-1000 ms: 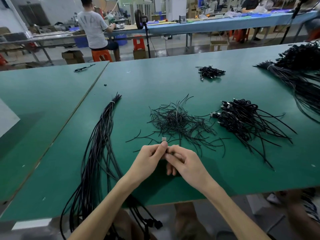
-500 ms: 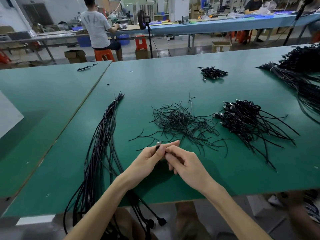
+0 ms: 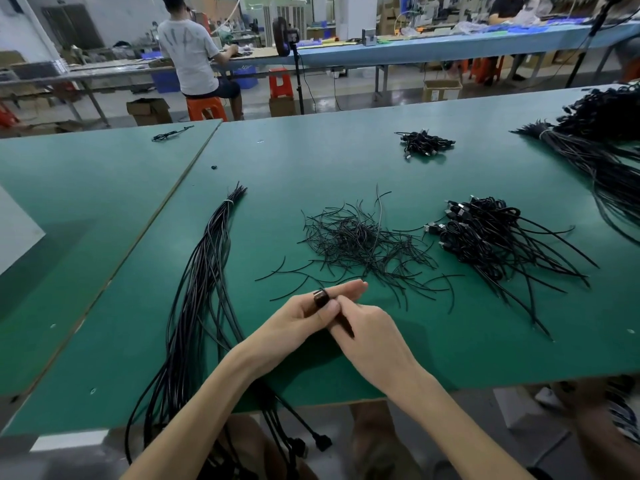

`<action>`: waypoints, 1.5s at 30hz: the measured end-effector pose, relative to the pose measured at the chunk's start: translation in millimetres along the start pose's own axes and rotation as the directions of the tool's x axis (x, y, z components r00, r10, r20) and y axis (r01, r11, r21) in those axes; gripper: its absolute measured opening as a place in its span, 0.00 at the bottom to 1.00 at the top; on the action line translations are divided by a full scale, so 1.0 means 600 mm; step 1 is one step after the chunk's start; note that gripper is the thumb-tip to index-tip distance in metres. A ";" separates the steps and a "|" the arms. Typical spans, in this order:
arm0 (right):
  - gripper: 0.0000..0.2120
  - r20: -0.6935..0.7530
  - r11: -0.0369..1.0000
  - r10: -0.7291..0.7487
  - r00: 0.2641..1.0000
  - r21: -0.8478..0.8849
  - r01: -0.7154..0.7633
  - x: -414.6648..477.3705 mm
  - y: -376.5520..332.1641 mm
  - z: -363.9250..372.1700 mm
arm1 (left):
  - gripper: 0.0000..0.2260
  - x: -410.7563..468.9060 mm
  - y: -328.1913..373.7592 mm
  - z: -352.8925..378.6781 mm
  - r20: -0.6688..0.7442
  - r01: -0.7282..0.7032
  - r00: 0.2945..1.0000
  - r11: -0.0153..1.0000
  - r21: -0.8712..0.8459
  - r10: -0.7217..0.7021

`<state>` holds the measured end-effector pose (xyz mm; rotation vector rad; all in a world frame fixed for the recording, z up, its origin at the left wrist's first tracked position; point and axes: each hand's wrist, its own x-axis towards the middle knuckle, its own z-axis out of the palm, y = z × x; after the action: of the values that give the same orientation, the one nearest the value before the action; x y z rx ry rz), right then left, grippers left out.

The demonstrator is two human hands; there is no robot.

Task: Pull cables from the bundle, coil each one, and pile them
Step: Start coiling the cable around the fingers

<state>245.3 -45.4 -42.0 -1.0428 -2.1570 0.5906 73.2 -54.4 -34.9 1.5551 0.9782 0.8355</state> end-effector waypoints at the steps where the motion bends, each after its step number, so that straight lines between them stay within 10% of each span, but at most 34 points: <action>1: 0.08 -0.004 1.000 -0.018 1.000 -0.016 0.018 -0.002 -0.001 -0.002 | 0.19 -0.001 0.000 -0.001 0.019 -0.007 1.000 1.000 -0.005 0.008; 9: 0.07 -0.158 0.993 -0.116 0.981 -0.025 0.113 -0.009 -0.011 -0.006 | 0.20 -0.003 0.004 0.009 0.020 -0.040 0.999 0.991 -0.126 0.043; 20: 0.14 0.005 0.994 0.001 1.000 0.112 -0.001 -0.001 0.002 0.002 | 0.26 0.013 -0.007 -0.001 -0.157 -0.116 0.985 0.940 -0.321 0.068; 28: 0.13 0.093 0.978 0.108 0.990 0.169 -0.123 0.005 0.014 0.009 | 0.26 0.003 0.011 -0.022 -0.369 -0.269 0.928 0.585 -0.765 -0.057; 33: 0.11 0.106 0.974 0.140 0.985 0.164 -0.156 0.007 0.013 0.006 | 0.22 -0.012 0.017 -0.038 -0.216 -0.178 0.976 0.487 -0.855 -0.022; 36: 0.11 0.095 0.964 0.171 0.981 0.190 -0.187 0.008 0.012 0.003 | 0.23 -0.021 0.023 -0.042 -0.165 -0.087 0.986 0.778 -0.623 -0.022; 39: 0.08 0.102 0.961 0.189 0.977 0.185 -0.206 0.010 0.013 0.002 | 0.23 -0.023 0.047 -0.042 -0.088 0.017 0.996 1.000 -0.005 -0.017; 41: 0.05 0.110 0.958 0.191 0.975 0.195 -0.210 0.012 0.016 0.000 | 0.21 -0.019 0.064 -0.035 0.005 0.054 0.998 0.895 0.444 -0.062; 45: 0.02 0.093 0.936 0.237 0.967 0.245 -0.253 0.014 0.021 -0.001 | 0.14 -0.012 0.071 -0.033 -0.039 0.065 0.996 0.336 0.940 -0.084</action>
<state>247.9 -31.3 -46.5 -1.1699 -1.9499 1.0020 59.4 -57.2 10.3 2.4622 1.6812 0.0634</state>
